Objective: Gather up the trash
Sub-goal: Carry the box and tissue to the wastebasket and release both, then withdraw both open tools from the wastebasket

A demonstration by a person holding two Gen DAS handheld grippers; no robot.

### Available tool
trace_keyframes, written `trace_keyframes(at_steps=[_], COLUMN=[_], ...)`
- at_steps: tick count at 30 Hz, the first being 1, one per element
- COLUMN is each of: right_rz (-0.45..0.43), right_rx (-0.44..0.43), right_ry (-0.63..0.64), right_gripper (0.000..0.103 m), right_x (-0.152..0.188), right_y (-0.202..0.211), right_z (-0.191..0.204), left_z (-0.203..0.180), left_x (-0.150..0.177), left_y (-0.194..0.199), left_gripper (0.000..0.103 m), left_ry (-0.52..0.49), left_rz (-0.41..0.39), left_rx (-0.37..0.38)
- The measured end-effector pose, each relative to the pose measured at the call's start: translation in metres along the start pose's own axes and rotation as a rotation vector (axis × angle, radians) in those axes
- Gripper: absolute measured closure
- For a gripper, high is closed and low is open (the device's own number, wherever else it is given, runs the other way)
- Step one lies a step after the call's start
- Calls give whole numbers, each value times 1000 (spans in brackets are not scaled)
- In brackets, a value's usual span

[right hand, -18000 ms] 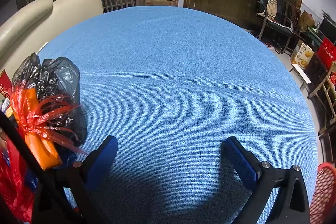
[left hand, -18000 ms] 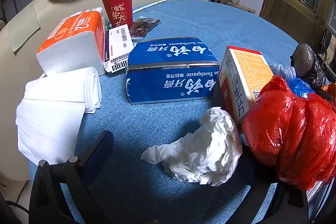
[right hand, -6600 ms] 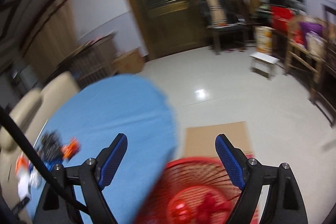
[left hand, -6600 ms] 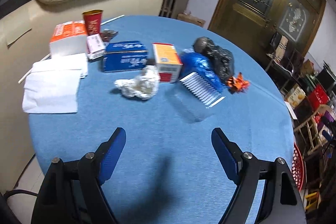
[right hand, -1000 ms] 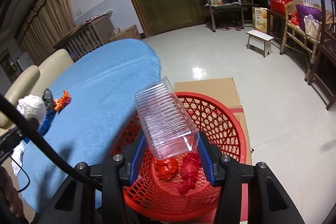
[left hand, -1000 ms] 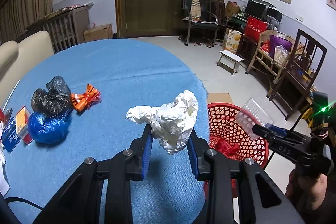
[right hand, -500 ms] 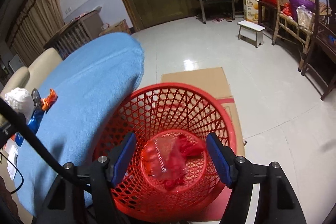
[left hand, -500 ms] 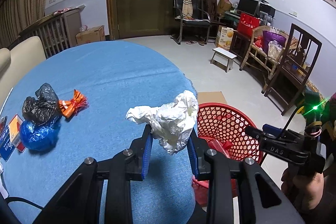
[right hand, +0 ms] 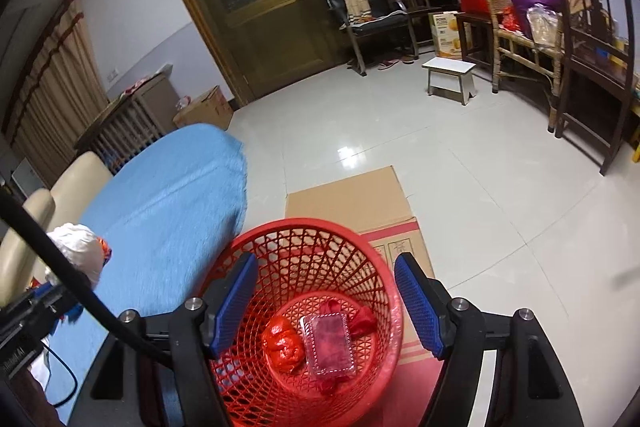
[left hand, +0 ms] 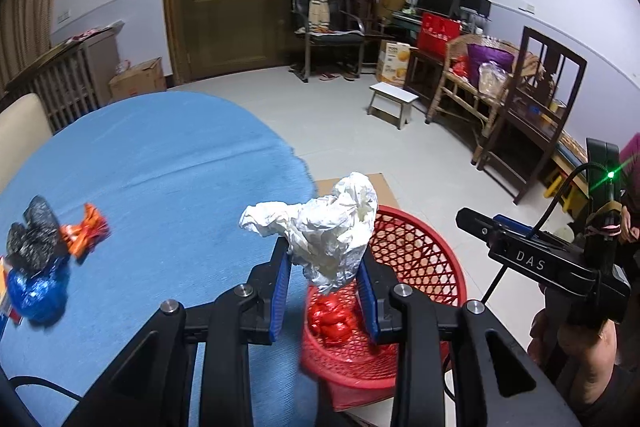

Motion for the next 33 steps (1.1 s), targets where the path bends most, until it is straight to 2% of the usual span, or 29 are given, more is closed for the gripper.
trace_keyframes(at_steps=[10,12,13,14,22,33], right_rz=[-24,-28,-31,-33,-31,-9], right_rx=[1,1,2,3,-3,-22], right_ry=[-53,-60,-62,-63,-59,-7], right_gripper=[29,29,29,29,29,29], right_x=[-11,-14,-14,-15,-15,-7], right_y=[5,7,7,8,10,10], right_z=[-18,-20,-21,-21,-17,5], left_z=[-23,-25,-26,-25,-4,56], left_x=[-15,-16,-16,-15,-12,16], left_y=[-25,-30,-31,-31,-19,21], left_gripper=[68,52,35,28,28,28], left_ry=[-34,-40,-42,-43,-2,145], left_rz=[37,51,57,58,52,18], left_rx=[52,49,44,31,-4,-92])
Point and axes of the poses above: each gripper's, at about its wrist camera, not at the fingertips, and y roughly against the way its jaws point, z to its left, x to its underside, the point moved 3 cm from there along -y, roughly the way its jaws point, and after that the axes turned 10 degrees about -y, right-handed, at the moved point
